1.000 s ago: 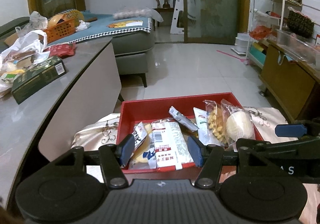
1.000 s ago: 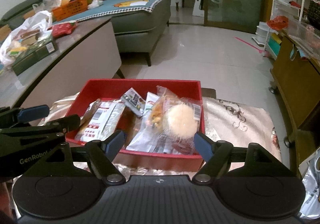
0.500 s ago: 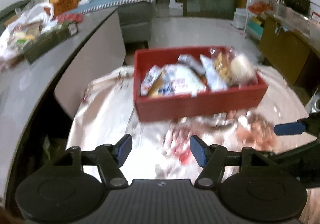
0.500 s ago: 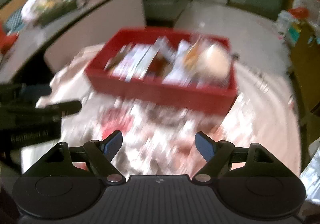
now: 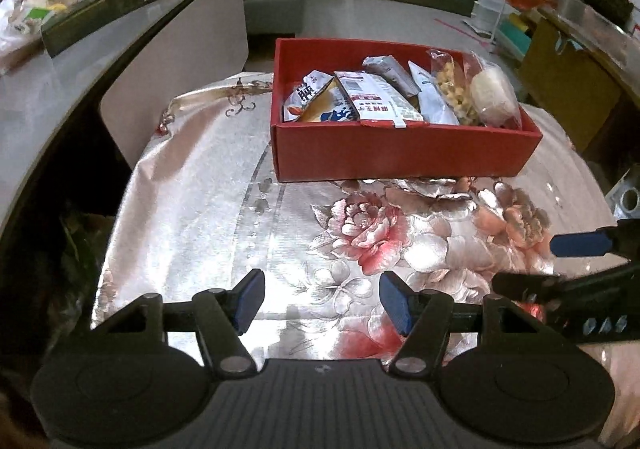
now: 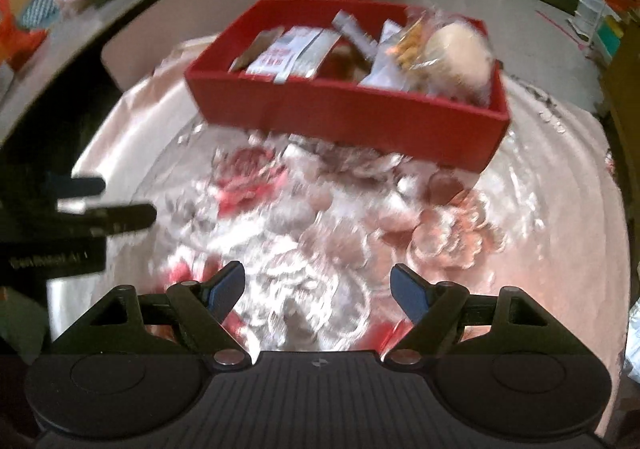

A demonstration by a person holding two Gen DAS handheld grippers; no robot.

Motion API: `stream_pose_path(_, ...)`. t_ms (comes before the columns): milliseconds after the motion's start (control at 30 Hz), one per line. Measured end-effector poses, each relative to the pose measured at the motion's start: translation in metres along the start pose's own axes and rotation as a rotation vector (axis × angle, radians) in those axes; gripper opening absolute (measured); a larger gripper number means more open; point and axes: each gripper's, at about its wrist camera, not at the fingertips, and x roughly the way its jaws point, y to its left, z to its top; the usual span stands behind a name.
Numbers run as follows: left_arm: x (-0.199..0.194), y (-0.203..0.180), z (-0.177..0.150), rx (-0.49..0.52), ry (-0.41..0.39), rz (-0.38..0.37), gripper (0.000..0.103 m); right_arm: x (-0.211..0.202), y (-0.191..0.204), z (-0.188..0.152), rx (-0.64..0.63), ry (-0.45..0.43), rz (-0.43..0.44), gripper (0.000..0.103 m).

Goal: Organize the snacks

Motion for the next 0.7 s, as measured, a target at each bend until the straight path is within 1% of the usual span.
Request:
stream_pose_path(67, 0.002, 0.001, 0.003, -0.013, 0.002, 0.002, 0.056, -0.005, -0.008, 0.004, 0.025, -0.021, 0.001, 0.087)
stream_pose_path(133, 0.004, -0.003, 0.007, -0.016, -0.004, 0.001, 0.056, -0.005, -0.013, 0.007, 0.041, -0.03, -0.008, 0.088)
stream_pose_path(367, 0.001, -0.025, 0.022, -0.02, -0.06, 0.017, 0.057, -0.006, -0.021, 0.022, 0.11, -0.08, -0.042, 0.088)
stream_pose_path(433, 0.004, -0.031, 0.026, -0.025, -0.06, 0.03, 0.056, -0.006, -0.021, 0.024, 0.118, -0.085, -0.061, 0.088)
stream_pose_path(467, 0.005, -0.034, 0.028, -0.025, -0.062, 0.049, 0.056, -0.006, -0.021, 0.025, 0.121, -0.089, -0.065, 0.088)
stream_pose_path(533, 0.006, -0.038, 0.031, -0.018, -0.078, 0.064, 0.057, -0.007, -0.02, 0.027, 0.123, -0.102, -0.09, 0.087)
stream_pose_path(700, 0.004, -0.042, 0.038, -0.026, -0.104, 0.059, 0.056, -0.012, -0.028, 0.029, 0.166, -0.127, -0.097, 0.087)
